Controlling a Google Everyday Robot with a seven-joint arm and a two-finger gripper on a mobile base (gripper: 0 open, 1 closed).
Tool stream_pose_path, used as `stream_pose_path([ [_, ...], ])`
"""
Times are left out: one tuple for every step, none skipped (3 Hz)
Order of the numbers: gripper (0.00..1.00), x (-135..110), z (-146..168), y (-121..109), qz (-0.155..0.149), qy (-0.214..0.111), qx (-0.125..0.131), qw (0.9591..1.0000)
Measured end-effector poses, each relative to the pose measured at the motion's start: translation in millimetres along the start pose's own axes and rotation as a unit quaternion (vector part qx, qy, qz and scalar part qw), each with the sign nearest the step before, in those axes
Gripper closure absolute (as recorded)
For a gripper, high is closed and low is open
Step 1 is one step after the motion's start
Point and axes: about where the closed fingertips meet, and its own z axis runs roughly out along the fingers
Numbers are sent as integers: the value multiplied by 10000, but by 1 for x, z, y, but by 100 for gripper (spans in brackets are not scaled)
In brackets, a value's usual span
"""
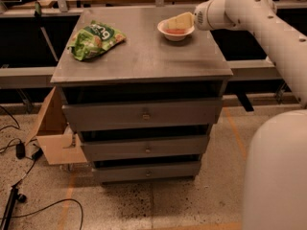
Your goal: Pick apple from paper bowl and place on counter
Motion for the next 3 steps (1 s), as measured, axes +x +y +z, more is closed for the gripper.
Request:
stream_pose_path([
  [0,-3,27,-2,-79,-123,94,9998],
  [15,-8,51,-4,-66,-251,159,9995],
  [34,-10,66,-11,-22,-291,238,9993],
])
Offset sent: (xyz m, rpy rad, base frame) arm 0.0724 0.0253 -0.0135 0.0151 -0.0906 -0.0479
